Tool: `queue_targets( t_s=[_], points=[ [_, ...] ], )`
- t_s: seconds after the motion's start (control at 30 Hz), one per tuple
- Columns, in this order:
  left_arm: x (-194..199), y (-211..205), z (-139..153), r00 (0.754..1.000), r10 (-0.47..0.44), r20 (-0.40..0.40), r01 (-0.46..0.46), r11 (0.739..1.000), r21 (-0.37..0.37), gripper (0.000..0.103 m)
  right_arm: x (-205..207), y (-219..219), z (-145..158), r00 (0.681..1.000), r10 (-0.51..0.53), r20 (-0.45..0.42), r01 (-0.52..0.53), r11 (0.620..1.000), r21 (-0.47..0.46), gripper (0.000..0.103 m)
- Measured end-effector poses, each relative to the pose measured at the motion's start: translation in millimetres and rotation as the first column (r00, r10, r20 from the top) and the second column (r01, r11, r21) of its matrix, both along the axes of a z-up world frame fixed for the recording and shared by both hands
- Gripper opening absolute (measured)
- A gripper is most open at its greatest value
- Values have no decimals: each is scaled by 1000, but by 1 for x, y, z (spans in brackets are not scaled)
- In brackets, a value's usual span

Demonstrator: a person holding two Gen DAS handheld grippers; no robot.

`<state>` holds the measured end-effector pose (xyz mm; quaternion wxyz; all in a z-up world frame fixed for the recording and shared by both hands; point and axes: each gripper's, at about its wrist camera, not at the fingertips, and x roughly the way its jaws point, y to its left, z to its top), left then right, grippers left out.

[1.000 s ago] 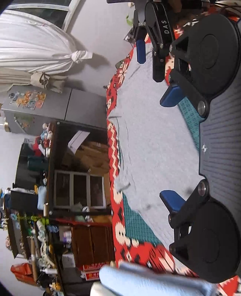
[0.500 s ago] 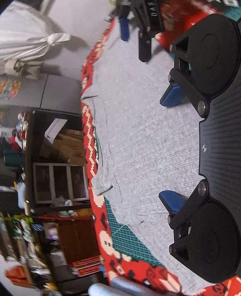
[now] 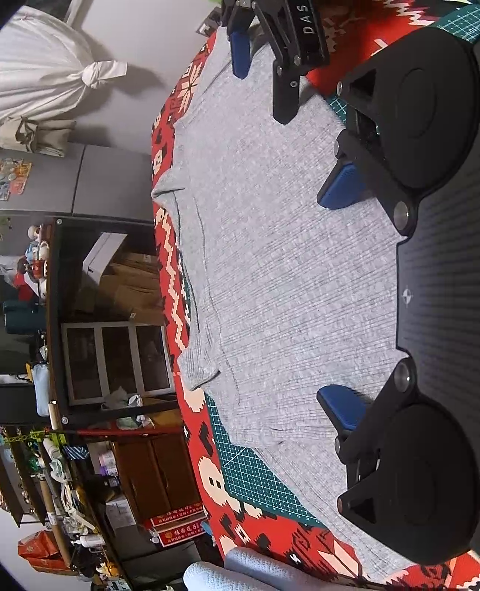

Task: Fold clothes

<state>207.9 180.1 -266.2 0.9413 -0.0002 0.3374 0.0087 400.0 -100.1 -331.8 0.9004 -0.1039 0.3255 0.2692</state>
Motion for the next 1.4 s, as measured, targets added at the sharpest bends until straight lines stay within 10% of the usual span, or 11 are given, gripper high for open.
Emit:
queue_targets(
  t_s=[0.2, 0.47, 0.6, 0.67, 0.87, 0.97, 1.2, 1.4],
  points=[
    [-5, 1, 14, 1000, 27, 15, -27, 1000, -10, 92, -1, 2, 10, 1000, -8, 5, 8, 1000, -4, 103],
    [-8, 51, 110, 990, 109, 92, -84, 967, -242, 80, -8, 10, 82, 998, 5, 59, -9, 998, 68, 103],
    [29, 82, 133, 990, 143, 9, -126, 900, -418, 69, 6, 38, 127, 999, 39, 39, -44, 988, 146, 102],
    [52, 97, 138, 986, 158, -58, -166, 853, -496, 45, 19, 57, 140, 999, 43, 4, -43, 983, 180, 96],
    [114, 139, 100, 959, 100, -264, -267, 626, -733, 7, 71, 113, 146, 985, 45, -165, 2, 962, 274, 35],
    [124, 141, 81, 946, 101, -308, -305, 604, -736, 5, 103, 131, 126, 948, 39, -317, 65, 948, 312, 8],
    [148, 146, 35, 907, 99, -409, -393, 551, -737, 3, 152, 144, 56, 801, 18, -599, 236, 909, 343, 0],
    [166, 149, 0, 871, 94, -482, -458, 510, -729, 1, 149, 152, 25, 778, 15, -628, 233, 921, 311, 0]
  ],
)
